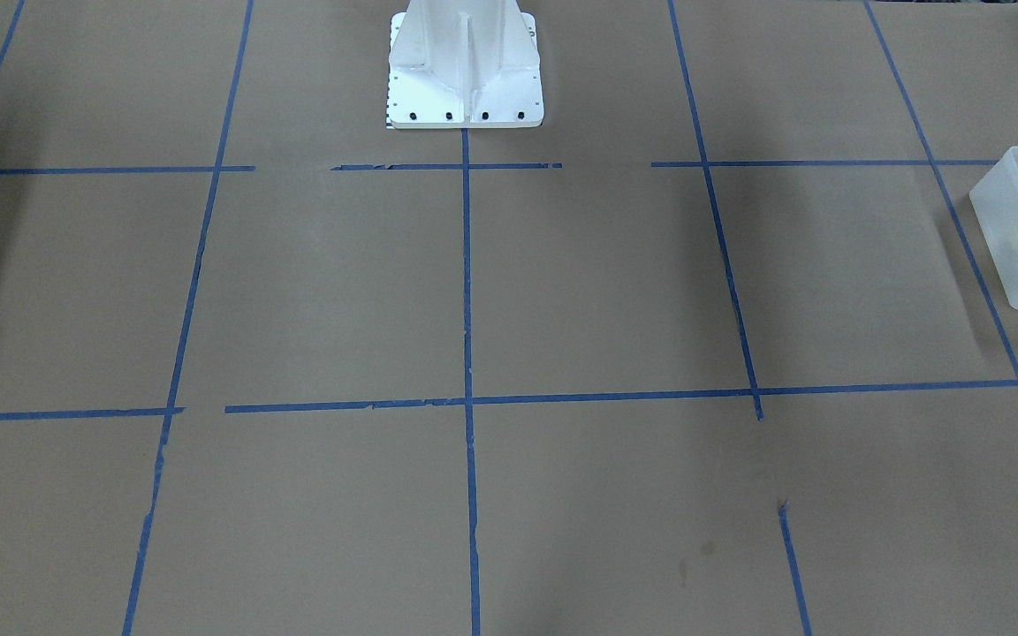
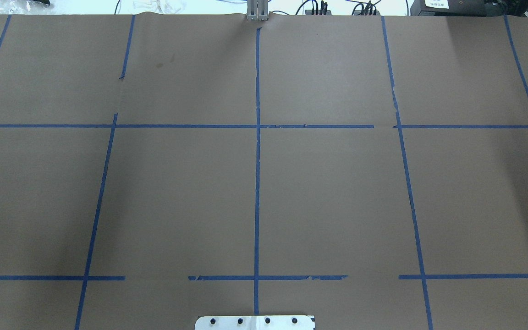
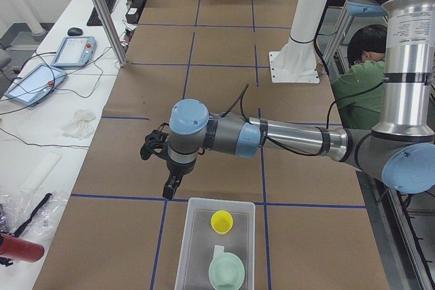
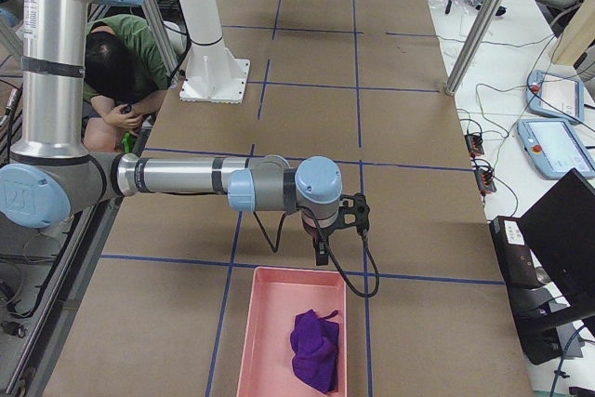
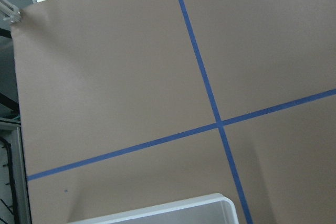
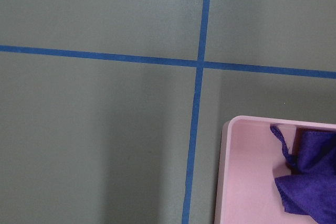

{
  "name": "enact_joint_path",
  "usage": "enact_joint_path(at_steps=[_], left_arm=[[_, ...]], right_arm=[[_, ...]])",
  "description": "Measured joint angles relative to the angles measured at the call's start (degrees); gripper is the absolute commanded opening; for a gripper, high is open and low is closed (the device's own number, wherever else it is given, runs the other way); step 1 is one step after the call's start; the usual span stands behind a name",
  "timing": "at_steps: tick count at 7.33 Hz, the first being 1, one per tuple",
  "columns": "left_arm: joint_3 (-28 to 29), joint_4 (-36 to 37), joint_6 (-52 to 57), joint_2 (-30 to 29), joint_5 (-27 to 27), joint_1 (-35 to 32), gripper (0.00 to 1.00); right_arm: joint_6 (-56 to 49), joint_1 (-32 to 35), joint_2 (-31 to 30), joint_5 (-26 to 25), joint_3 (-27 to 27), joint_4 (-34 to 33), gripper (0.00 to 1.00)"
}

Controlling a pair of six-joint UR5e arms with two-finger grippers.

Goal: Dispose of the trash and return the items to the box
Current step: 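Release the bowl in the clear bin and hold both arms still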

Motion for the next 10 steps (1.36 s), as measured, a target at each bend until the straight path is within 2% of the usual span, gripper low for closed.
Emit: enact_joint_path(at_steps=[3,10], left_arm=[[4.25,0.51,-1.71,0.40,-0.37,1.68,1.00],[4.27,0.41,-1.80,0.32,-0.61,1.91,1.00]], right_arm=[[-0.01,0.00,0.00,-0.01,0.12,-0.02,1.00],[-0.16,0.00,-0.16,-0.50,-0.02,-0.09,1.00]])
